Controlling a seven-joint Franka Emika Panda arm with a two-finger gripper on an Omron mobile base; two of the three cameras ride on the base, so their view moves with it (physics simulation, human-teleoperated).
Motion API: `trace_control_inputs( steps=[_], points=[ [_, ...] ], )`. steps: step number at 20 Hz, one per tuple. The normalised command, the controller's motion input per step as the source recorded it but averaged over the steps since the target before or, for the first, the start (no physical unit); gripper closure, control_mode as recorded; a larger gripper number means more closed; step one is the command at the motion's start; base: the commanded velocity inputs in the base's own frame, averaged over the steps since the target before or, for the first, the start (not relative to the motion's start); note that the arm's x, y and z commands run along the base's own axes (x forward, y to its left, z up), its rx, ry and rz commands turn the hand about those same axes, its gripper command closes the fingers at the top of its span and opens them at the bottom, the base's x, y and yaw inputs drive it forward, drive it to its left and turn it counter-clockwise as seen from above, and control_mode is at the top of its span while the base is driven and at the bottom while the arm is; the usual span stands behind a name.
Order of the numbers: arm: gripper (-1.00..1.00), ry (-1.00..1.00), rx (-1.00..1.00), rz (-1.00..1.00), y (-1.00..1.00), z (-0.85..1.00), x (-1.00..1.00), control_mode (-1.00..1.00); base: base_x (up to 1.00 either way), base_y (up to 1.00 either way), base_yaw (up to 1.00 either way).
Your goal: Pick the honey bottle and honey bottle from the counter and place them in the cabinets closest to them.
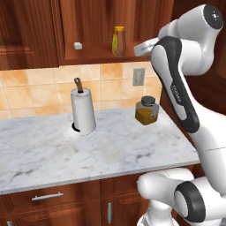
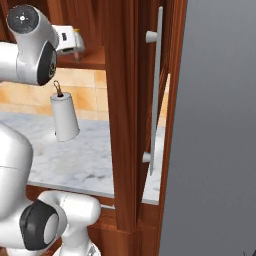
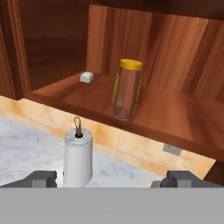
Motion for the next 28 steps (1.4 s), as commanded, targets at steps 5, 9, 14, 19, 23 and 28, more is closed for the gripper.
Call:
trace_control_inputs(
  steps=[5, 9, 14, 19, 23, 28],
  points=[
    [-1.0, 0.18, -0.06, -0.15, -0.05, -0.59, -0.67, -1.0, 0.0, 0.0, 0.0],
    [-1.0, 0.11, -0.03, -0.14, 0.0, -0.83, -0.49, -1.0, 0.0, 0.0, 0.0],
    [-1.0, 0.05, 0.0, -0.12, 0.0, -0.68, -0.41, -1.0, 0.0, 0.0, 0.0],
    [-1.0, 0.01, 0.0, -0.09, 0.0, -0.45, -0.29, -1.0, 0.0, 0.0, 0.0],
    [-1.0, 0.01, 0.0, -0.01, 0.0, -0.01, -0.02, -1.0, 0.0, 0.0, 0.0],
    [-1.0, 0.0, 0.0, 0.0, 0.0, 0.0, 0.0, -1.0, 0.0, 0.0, 0.0]
  ],
)
